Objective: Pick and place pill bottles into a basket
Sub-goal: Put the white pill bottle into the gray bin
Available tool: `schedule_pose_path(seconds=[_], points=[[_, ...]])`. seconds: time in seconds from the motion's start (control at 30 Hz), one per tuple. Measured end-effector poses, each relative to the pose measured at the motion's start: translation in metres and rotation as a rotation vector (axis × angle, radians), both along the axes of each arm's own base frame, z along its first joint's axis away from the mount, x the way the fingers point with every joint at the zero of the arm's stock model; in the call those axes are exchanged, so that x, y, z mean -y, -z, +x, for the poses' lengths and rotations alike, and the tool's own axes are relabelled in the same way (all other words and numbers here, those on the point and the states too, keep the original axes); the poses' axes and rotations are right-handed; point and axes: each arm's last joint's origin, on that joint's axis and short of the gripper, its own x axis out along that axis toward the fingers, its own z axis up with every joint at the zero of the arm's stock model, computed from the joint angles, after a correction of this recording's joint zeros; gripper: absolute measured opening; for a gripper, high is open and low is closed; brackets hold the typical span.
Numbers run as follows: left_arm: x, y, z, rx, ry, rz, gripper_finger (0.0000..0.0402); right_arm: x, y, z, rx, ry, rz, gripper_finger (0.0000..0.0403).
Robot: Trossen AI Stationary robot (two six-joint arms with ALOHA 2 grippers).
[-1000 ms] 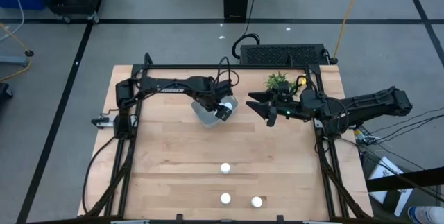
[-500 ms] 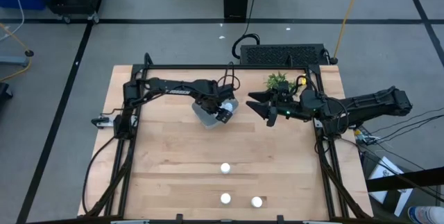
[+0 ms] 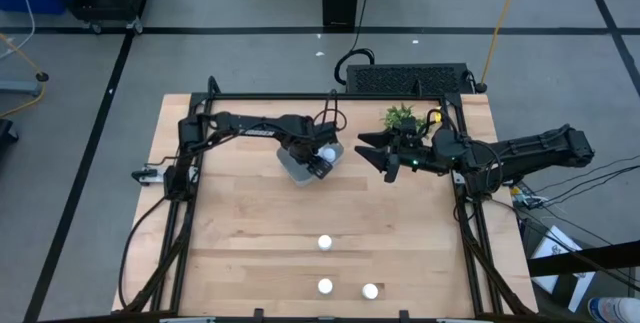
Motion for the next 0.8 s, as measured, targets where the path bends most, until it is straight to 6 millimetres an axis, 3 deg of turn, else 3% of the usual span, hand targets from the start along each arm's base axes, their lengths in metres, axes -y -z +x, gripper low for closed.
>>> schedule_pose_path(seconds=[0.27,0.43,0.57,0.8], points=[[-0.0081,0.0,-0.0028,-0.01,0.012,0.027,0.0073,-0.0001,0.0007,0.0001,-0.007,-0.001,0.0,0.0256],[-0.0071,-0.0008,-0.0068,-0.047,-0.004,0.013,0.0054,-0.0001,0.0014,0.0001,-0.015,-0.002,-0.001,0.0256],[-0.0069,-0.0016,-0.0066,-0.042,-0.014,0.013,0.0083,-0.0001,0.0022,0.0001,-0.023,-0.002,-0.002,0.0256],[-0.0065,-0.0015,-0.0096,-0.054,-0.04,-0.069,0.0188,-0.0002,0.0025,0.0001,-0.03,-0.002,-0.02,0.0256]])
